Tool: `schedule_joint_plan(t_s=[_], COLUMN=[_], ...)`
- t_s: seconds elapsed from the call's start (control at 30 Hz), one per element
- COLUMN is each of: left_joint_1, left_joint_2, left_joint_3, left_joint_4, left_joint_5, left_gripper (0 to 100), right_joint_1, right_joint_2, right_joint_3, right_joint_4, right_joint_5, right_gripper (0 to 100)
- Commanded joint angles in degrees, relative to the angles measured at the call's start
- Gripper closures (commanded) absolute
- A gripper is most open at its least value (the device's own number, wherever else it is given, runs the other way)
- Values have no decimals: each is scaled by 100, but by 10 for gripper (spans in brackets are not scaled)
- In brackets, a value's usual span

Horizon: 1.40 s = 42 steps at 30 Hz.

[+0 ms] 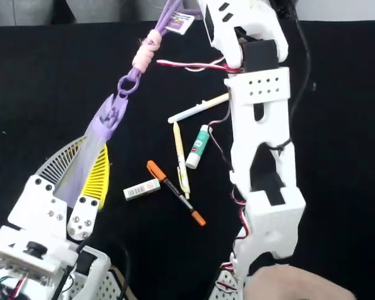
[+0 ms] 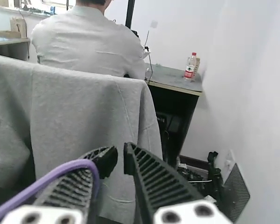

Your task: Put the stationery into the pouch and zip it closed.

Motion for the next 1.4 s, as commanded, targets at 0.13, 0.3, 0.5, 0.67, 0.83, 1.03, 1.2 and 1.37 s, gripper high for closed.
schedule_joint_plan(t_s=[0.13, 0.3, 0.5, 0.67, 0.83, 1.03, 1.2, 1.37], left_joint_1=[-822, -1640, -1727, -1727, -1727, -1727, -1727, -1727], left_joint_2=[-255, -255, -255, -255, -246, -246, -246, -246], left_joint_3=[-927, -936, -945, -1253, -1596, -1684, -1684, -1684], left_joint_4=[-1213, -1916, -2110, -2092, -2066, -2084, -2092, -2101], left_joint_5=[264, 782, 1240, 1398, 1398, 1407, 1407, 1407], left_gripper=[973, 973, 973, 973, 973, 973, 973, 973], right_joint_1=[378, 396, 343, 229, 255, 264, 264, 299], right_joint_2=[743, 875, 1358, 1921, 2633, 3609, 4365, 4901], right_joint_3=[-40, 31, -66, -251, -927, -1798, -2378, -2730], right_joint_4=[-79, -70, -316, -607, -615, -615, -642, -897], right_joint_5=[1046, 1064, 1371, 1767, 1776, 1881, 2251, 2233], right_gripper=[988, 988, 988, 988, 988, 988, 988, 988])
